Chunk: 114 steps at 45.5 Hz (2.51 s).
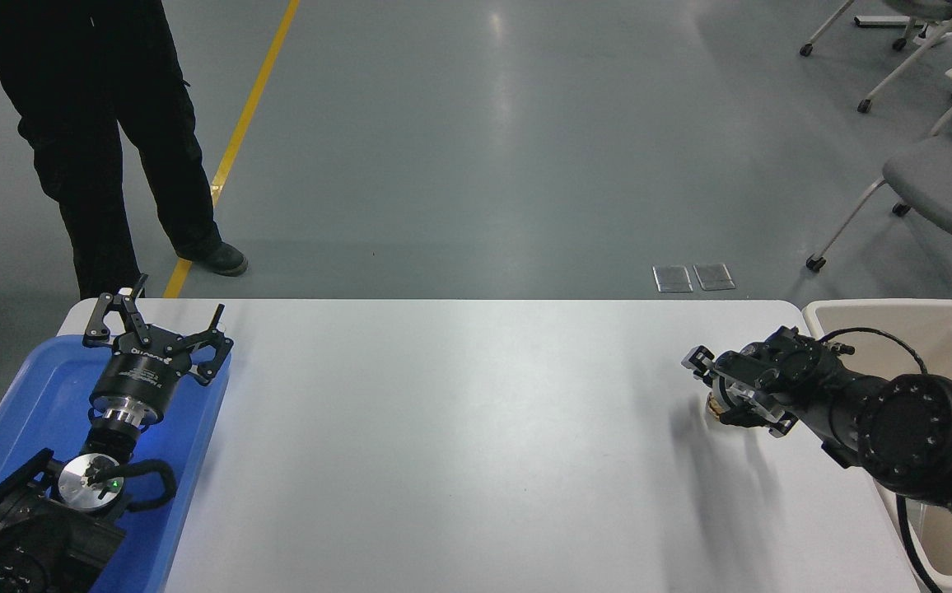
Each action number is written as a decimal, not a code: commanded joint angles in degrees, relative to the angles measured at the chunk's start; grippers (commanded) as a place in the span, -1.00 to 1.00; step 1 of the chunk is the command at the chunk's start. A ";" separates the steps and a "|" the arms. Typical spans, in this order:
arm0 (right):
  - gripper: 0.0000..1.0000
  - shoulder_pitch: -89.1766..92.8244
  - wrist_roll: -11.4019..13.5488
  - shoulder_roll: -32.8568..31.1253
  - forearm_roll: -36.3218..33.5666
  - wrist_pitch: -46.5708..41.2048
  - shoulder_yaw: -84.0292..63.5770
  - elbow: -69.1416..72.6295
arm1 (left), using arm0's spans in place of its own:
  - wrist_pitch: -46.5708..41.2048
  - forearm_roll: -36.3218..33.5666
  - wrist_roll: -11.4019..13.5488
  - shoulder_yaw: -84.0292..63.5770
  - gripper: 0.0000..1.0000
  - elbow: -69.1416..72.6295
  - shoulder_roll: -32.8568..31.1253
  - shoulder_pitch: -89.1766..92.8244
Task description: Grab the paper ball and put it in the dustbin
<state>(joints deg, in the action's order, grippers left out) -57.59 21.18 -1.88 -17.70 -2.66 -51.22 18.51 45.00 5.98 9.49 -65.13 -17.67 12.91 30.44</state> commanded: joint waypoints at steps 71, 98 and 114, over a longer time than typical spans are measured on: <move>-1.00 -31.17 0.09 -13.50 5.75 -1.91 -4.05 44.22 | 0.00 0.00 -0.09 0.09 0.99 0.00 0.01 0.06; -1.00 -69.84 -0.35 -21.05 8.30 -42.34 -4.59 58.91 | 0.00 0.00 0.00 0.09 0.99 0.00 0.01 -0.03; -1.00 -78.12 -0.35 -21.41 8.21 -42.34 -4.50 61.73 | 0.00 0.09 0.00 0.00 0.99 0.00 0.01 -0.03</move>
<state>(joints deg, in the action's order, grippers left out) -129.74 20.88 -22.69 -9.53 -43.26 -55.74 77.97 45.00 6.02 9.48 -65.09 -17.66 12.92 30.42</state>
